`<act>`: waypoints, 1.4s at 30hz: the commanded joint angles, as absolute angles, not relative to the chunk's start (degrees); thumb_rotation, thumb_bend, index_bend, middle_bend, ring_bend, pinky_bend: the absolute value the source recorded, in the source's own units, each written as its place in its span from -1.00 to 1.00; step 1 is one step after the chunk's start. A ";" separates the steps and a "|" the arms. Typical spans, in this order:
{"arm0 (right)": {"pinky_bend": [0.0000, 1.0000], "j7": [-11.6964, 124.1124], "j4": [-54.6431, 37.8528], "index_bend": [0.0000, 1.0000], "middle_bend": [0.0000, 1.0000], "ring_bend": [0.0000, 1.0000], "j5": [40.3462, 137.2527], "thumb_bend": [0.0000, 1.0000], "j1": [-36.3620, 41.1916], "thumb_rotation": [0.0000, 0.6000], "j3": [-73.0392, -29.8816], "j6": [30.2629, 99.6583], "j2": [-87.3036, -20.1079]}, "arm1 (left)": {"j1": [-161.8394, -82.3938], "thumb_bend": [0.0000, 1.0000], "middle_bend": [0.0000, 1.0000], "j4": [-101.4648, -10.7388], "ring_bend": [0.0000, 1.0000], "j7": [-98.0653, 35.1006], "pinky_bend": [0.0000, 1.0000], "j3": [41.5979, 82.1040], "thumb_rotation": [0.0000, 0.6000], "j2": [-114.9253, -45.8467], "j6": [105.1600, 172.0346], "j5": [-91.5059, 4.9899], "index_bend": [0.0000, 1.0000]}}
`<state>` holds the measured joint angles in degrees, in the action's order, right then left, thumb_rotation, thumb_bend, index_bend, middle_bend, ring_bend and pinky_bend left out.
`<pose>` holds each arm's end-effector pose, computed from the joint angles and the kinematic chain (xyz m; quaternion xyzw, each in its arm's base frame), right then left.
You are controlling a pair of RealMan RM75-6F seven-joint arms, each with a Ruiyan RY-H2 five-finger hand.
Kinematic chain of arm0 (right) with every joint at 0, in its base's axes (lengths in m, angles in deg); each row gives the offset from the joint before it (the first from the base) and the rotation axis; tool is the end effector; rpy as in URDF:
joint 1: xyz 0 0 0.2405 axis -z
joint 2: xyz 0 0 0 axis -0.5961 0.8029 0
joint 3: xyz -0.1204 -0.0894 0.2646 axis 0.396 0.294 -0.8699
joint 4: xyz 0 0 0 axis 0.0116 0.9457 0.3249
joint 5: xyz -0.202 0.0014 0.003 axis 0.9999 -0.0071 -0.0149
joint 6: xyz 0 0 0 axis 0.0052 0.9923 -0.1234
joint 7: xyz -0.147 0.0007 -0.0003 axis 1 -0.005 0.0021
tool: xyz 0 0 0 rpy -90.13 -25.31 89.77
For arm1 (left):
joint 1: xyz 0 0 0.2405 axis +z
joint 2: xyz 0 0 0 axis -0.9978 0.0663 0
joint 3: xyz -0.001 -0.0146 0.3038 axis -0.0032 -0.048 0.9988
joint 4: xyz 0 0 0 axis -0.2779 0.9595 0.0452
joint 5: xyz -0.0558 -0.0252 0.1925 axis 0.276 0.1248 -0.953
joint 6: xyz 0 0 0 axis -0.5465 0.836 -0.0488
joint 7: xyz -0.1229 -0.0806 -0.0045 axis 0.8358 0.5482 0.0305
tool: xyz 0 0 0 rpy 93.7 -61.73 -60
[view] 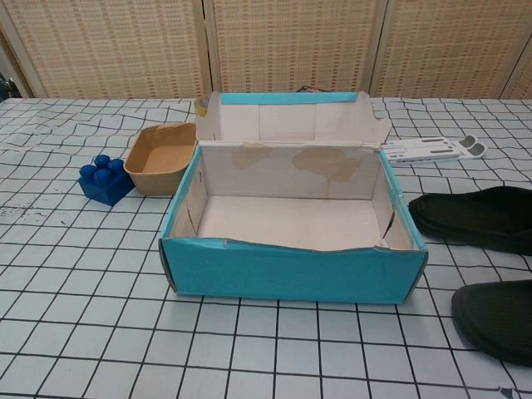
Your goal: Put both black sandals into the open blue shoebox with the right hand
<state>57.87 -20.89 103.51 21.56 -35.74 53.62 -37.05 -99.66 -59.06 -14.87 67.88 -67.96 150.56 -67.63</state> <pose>-0.3984 -0.1961 0.1033 0.6959 -0.5304 0.1654 0.4550 -0.3793 0.2460 0.1553 -0.6143 -0.4276 -0.4050 0.5251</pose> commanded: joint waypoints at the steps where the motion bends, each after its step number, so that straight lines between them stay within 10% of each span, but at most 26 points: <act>1: -0.79 57.90 -20.67 -0.89 -0.92 -1.00 103.42 -1.00 21.61 1.00 -35.81 53.72 -37.27 | -99.72 0.16 -0.25 -58.97 -0.22 -14.83 0.10 67.86 1.00 -67.98 150.50 -67.63 -0.23; 8: -0.72 57.29 -20.39 -0.73 -0.76 -0.97 104.08 -1.00 21.78 1.00 -35.73 54.31 -37.55 | -99.73 0.16 -0.25 -59.13 -0.22 -14.30 0.10 68.04 1.00 -67.79 150.56 -67.97 -0.22; 19: -0.26 56.24 -18.89 0.10 -0.13 -0.33 106.05 -1.00 23.66 1.00 -36.62 60.04 -39.10 | -99.66 0.16 -0.25 -59.40 -0.22 -14.03 0.10 68.08 1.00 -67.59 150.58 -67.90 -0.22; 42: -0.20 69.33 -44.53 0.18 -0.08 -0.27 111.34 -1.00 26.66 1.00 -42.13 78.11 -23.77 | -99.68 0.16 -0.25 -59.84 -0.21 -13.22 0.10 68.10 1.00 -67.15 150.51 -67.91 -0.22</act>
<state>68.11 -42.25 109.92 27.61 -40.97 77.64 -25.03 -99.67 -59.84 -13.22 68.10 -67.15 150.50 -67.91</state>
